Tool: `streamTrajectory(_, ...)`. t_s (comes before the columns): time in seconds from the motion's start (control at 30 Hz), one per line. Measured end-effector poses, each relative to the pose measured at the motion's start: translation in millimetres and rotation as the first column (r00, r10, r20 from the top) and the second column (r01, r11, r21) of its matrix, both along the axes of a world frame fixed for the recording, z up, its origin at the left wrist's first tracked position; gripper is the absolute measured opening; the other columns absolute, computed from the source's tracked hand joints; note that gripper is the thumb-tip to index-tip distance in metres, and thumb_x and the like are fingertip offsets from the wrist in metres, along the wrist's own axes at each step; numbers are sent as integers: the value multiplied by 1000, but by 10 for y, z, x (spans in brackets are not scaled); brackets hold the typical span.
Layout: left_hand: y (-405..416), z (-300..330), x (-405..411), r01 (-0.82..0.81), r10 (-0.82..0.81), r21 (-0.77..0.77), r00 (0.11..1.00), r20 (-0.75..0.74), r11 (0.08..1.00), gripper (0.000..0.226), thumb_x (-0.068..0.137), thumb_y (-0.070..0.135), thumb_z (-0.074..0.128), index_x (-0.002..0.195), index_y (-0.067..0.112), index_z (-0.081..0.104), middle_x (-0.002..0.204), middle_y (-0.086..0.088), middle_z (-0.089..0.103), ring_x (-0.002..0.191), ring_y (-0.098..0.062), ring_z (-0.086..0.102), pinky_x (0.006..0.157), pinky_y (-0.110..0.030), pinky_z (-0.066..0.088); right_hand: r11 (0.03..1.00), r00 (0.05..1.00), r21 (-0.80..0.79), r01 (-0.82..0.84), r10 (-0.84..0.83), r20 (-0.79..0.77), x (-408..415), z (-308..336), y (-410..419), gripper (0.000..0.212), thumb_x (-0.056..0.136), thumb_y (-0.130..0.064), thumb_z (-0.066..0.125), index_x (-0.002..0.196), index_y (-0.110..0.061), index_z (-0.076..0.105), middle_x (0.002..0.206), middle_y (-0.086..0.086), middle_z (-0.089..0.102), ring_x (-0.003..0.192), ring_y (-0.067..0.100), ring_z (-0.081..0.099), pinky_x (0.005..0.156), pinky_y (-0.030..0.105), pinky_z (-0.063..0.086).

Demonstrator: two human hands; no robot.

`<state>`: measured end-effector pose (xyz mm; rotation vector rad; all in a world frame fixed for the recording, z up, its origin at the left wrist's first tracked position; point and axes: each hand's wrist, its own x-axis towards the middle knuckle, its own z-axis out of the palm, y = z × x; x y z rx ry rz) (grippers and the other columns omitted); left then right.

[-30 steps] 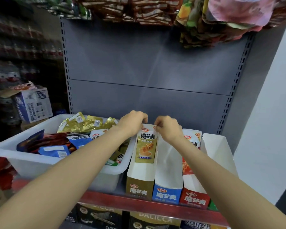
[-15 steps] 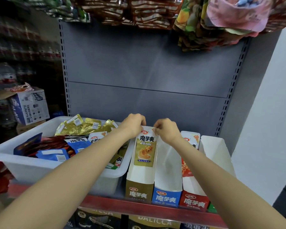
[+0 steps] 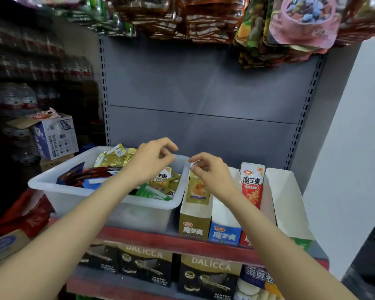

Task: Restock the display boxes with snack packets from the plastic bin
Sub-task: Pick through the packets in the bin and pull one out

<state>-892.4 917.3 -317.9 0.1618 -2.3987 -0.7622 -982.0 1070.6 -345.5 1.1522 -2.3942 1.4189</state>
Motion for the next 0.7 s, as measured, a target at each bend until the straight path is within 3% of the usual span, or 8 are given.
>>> streamTrajectory(0.17,-124,-148,424,-41,43,-117,999,8,992,19,90,7,54,105,11,65,99,0,68,95,-12,61,81,-22,43,958,978,201,-203,209,-10,443,-64,-228,28,88,-24,64,113,-11,65,105,2,69,88,8,60,76,14,44)
streamTrajectory(0.3,-220,-218,654,16,21,-178,979,203,984,31,90,5,51,119,9,59,114,0,66,101,-10,59,76,-11,37,896,964,409,-176,242,-114,553,-67,-328,9,83,-15,68,75,-15,64,62,-1,59,55,12,49,55,25,33)
streamTrajectory(0.37,-243,-245,724,6,32,-175,976,214,985,34,90,6,52,124,10,54,115,3,63,92,-6,55,70,-9,35,922,975,371,-109,172,-143,537,-66,-369,15,83,-11,65,72,-20,65,59,-5,58,56,9,49,56,26,38)
streamTrajectory(0.43,-248,-257,743,-45,58,-131,994,93,990,26,91,9,54,117,10,56,105,2,62,89,-7,54,77,-15,40,966,979,256,-19,70,-191,505,-68,-409,12,85,-10,61,82,-14,72,74,2,69,70,16,61,67,32,48)
streamTrajectory(0.5,-251,-249,715,-171,170,-15,984,-59,985,8,91,13,55,97,10,58,82,3,59,72,-6,53,71,-23,41,991,978,123,49,-22,-209,520,-46,-429,13,87,-13,60,85,-13,72,80,3,72,76,19,64,70,36,51)
streamTrajectory(0.57,-245,-205,653,-273,285,210,958,-27,939,21,94,23,51,80,8,57,64,1,56,52,-3,52,58,-24,36,993,968,15,113,-107,-227,555,13,-418,14,88,-15,59,85,-14,72,81,2,72,78,19,65,69,32,49)
streamTrajectory(0.63,-183,-133,608,-237,164,551,970,179,800,42,97,37,43,80,2,60,60,-8,63,42,-6,58,46,-21,39,985,945,-68,157,-170,-279,570,79,-400,14,89,-15,57,87,-14,71,83,0,73,79,18,65,68,26,42)
streamTrajectory(0.7,-126,-64,574,-175,-71,789,961,266,589,61,96,51,37,94,-5,60,71,-19,69,54,-17,68,49,-21,51,985,926,-121,123,-157,-342,577,124,-383,13,88,-12,58,88,-12,71,81,-1,72,75,16,64,64,14,38)
